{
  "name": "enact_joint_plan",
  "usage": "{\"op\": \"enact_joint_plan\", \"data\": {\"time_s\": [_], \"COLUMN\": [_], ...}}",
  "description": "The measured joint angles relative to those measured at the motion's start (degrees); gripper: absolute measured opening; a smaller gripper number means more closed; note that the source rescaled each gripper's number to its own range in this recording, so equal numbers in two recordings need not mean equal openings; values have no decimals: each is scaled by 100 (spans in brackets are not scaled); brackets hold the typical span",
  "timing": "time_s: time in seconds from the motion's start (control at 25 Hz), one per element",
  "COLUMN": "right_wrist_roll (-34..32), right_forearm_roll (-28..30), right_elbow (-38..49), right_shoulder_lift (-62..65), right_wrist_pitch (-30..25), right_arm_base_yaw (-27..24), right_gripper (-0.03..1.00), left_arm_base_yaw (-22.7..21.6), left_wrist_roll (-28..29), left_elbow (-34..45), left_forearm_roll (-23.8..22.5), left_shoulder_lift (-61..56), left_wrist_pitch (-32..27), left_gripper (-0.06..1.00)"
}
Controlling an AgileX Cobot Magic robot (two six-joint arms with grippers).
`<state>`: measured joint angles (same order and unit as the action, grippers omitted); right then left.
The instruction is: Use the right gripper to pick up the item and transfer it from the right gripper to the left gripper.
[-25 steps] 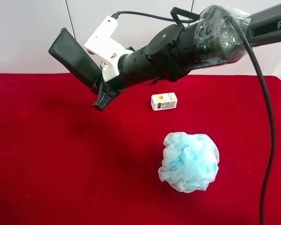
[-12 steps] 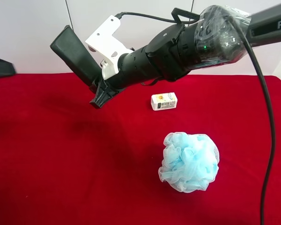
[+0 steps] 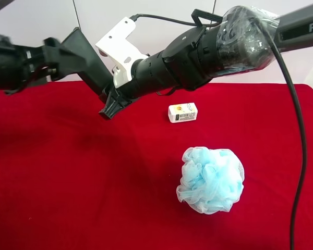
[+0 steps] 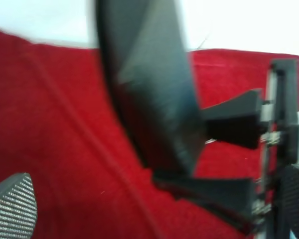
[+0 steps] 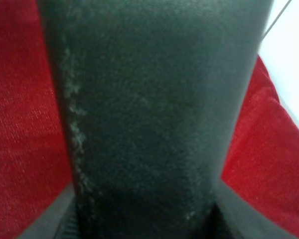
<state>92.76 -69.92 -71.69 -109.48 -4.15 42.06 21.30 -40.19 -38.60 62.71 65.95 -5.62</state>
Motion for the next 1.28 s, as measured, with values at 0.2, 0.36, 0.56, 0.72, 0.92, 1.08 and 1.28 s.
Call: {"op": "enact_joint_plan", "data": {"time_s": [0.2, 0.36, 0.56, 0.72, 0.92, 1.08, 1.28], "right_wrist_roll": [-22, -42, -42, -36, -36, -36, -36], "right_forearm_roll": [-200, -235, -508, -574, -633, -777, -824], "right_elbow": [0, -4, -4, -4, -4, -4, -4], "right_shoulder_lift": [0, 17, 155, 248, 277, 362, 601], "right_wrist_pitch": [6, 0, -267, -433, -650, -807, -894], "right_arm_base_yaw": [0, 0, 0, 0, 0, 0, 0], "right_gripper": [1, 1, 1, 1, 1, 1, 1], "left_arm_base_yaw": [406, 477, 489, 489, 489, 489, 489], "left_wrist_roll": [-172, -234, -257, -257, -257, -257, -251], "left_elbow": [-355, -454, -461, -505, -505, -505, -505], "left_forearm_roll": [7, 2, -148, -311, -470, -511, -623], "left_shoulder_lift": [397, 609, 677, 677, 677, 677, 677], "left_wrist_pitch": [368, 485, 823, 1176, 1448, 1584, 1659], "left_gripper": [100, 100, 100, 100, 100, 100, 95]}}
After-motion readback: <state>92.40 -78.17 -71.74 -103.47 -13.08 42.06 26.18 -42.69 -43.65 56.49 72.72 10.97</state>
